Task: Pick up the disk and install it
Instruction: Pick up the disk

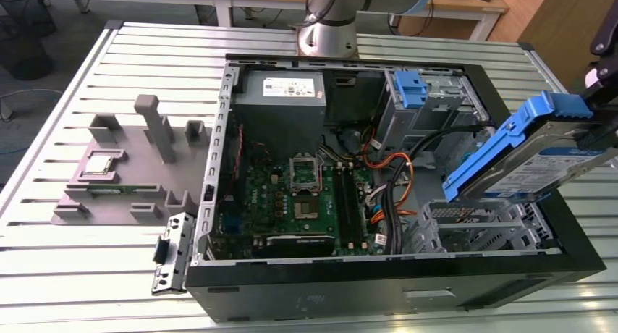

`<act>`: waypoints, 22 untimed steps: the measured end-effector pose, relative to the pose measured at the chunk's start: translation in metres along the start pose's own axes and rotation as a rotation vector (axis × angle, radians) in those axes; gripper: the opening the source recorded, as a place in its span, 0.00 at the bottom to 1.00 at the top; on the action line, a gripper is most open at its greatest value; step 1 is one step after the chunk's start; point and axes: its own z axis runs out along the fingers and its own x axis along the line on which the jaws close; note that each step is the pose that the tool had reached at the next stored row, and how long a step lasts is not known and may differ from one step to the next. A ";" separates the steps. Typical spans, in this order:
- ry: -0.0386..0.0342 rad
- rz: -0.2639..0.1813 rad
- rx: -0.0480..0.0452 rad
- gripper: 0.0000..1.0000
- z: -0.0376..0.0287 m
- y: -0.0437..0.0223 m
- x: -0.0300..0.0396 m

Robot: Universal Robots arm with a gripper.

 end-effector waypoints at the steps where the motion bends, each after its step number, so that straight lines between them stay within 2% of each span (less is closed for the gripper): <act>1: -0.0002 0.000 0.0000 0.35 0.0004 -0.0001 0.0016; 9: -0.0004 0.000 0.0000 0.35 0.0102 -0.0006 0.0038; 14: -0.0003 0.000 0.0000 0.35 0.0112 -0.0006 0.0001; 18: -0.0001 0.000 0.0000 0.35 0.0124 -0.0007 0.0001; 22: 0.0044 0.001 0.0002 0.35 0.0133 -0.0007 -0.0013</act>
